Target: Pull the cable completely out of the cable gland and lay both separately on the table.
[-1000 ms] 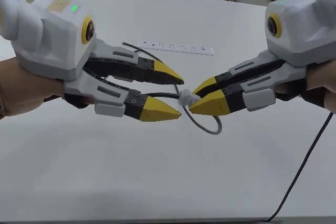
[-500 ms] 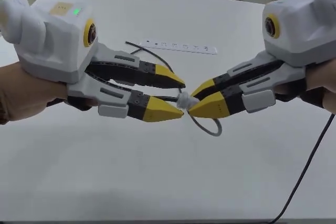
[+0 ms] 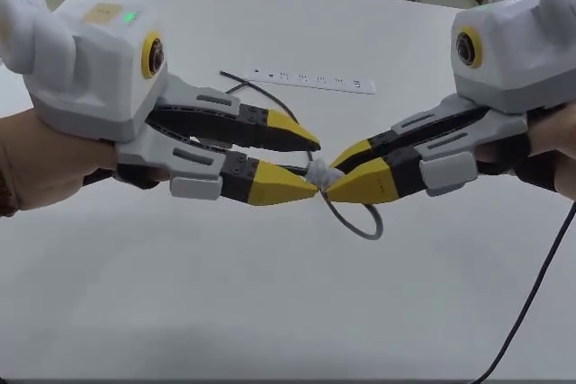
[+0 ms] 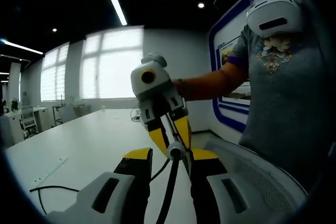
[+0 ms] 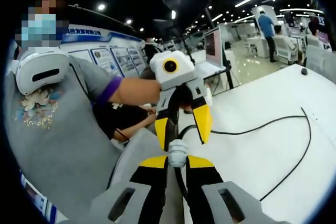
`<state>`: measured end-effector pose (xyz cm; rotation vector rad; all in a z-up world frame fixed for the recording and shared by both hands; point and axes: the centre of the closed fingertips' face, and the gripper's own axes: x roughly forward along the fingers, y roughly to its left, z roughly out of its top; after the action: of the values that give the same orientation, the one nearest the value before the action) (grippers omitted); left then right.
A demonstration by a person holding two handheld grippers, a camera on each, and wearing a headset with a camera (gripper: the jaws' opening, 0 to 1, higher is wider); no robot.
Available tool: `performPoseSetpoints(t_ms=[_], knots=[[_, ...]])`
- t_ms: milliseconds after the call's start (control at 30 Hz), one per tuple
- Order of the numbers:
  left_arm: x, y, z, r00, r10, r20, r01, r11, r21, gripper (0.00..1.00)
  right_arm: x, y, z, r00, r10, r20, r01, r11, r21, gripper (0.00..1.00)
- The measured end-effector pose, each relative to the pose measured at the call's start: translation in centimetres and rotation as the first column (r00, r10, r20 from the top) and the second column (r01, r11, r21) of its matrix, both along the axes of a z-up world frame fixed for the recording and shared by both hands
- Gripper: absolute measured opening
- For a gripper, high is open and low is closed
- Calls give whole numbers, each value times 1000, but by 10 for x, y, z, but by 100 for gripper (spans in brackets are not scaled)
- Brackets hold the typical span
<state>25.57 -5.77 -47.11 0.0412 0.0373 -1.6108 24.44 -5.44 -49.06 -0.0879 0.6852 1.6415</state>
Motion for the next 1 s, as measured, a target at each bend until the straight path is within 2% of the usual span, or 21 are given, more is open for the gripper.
performPoseSetpoints(t_ms=[200, 433, 567, 633, 767, 833, 1000], knots=[[3, 0, -6, 999, 18, -29, -17, 1000, 11, 29, -2, 3, -6, 996, 24, 81, -21, 999, -38, 8], [6, 4, -12, 998, 37, -55, -36, 999, 20, 27, -1, 2, -11, 992, 28, 125, -20, 998, -64, 8], [0, 0, -10, 998, 27, -55, -27, 1000, 16, 25, -3, 2, -12, 991, 35, 128, -26, 997, -71, 8], [-1, -1, -9, 999, 28, -42, -27, 1000, 12, 24, -4, 3, -12, 991, 38, 126, -29, 997, -73, 8], [-3, -1, -9, 999, 25, -42, -25, 1000, 12, 23, -4, 3, -12, 991, 40, 124, -31, 997, -73, 8], [-4, -2, -10, 999, 24, -32, -23, 1000, 16, 23, -4, 4, -12, 992, 38, 121, -29, 997, -70, 8], [-5, -4, -17, 999, 26, -31, -25, 999, 36, 21, -5, 5, -10, 993, 33, 116, -26, 998, -63, 8]])
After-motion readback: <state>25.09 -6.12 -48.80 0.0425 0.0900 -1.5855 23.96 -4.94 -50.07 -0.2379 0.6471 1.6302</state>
